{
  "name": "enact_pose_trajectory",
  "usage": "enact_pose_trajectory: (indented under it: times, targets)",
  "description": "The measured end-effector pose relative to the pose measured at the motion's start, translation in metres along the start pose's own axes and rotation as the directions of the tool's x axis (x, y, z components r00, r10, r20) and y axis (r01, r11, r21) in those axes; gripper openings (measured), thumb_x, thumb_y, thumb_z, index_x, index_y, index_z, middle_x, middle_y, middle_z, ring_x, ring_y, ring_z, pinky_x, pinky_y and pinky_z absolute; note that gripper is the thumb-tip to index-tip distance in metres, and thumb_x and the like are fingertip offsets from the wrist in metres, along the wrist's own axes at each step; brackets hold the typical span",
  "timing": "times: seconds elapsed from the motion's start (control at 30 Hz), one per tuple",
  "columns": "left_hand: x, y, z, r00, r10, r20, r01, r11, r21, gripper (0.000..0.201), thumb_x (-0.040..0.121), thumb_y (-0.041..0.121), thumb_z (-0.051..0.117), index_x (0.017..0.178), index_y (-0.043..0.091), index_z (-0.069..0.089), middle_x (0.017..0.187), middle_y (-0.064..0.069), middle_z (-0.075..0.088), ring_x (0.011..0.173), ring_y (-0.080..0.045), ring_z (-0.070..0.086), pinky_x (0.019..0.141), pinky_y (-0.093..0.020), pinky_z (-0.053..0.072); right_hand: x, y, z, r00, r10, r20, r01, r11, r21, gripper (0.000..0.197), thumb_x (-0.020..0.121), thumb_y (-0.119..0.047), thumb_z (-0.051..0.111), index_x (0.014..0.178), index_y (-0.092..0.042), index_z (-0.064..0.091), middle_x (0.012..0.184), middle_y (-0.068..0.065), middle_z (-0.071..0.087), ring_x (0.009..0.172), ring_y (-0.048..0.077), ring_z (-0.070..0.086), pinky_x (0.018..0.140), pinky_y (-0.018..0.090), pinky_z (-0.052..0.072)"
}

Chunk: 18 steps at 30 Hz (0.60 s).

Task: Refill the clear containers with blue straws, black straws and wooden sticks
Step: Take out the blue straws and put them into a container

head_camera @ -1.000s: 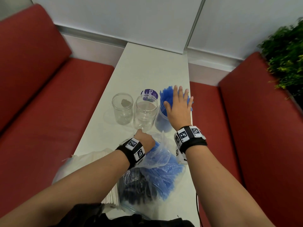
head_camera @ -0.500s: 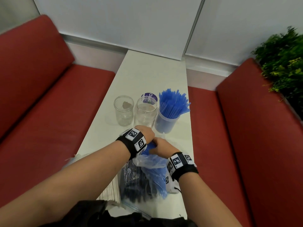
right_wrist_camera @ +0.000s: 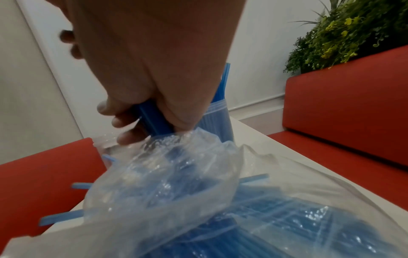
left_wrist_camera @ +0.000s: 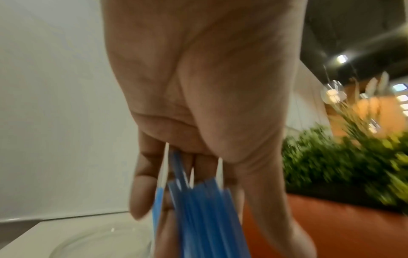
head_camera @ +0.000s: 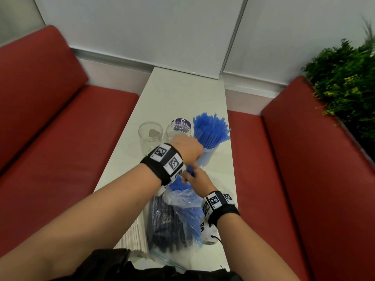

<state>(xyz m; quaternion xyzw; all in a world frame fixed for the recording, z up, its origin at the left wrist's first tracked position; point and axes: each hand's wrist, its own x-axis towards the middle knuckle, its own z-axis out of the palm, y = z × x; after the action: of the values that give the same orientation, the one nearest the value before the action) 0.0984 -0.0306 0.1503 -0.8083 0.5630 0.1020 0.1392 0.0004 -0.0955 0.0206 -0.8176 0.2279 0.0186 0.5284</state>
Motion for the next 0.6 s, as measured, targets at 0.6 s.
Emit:
enact_pose_trajectory:
  times: [0.6]
  targets:
    - [-0.007,-0.042,0.0,0.848,-0.516,-0.119,-0.241,-0.175,-0.955,0.052,0.103,0.045,0.04,0.109,0.004,0.07,0.103,-0.01,0.074,0.097,-0.023,0.07,0.098,-0.043,0.052,-0.006,-0.113,-0.061,0.903,-0.178,-0.391,0.368,0.79,0.49,0.038,0.094,-0.034,0.073,0.062,-0.023,0.057,0.053,0.0,0.046,0.048,0.016,0.044,0.052,0.029,0.044]
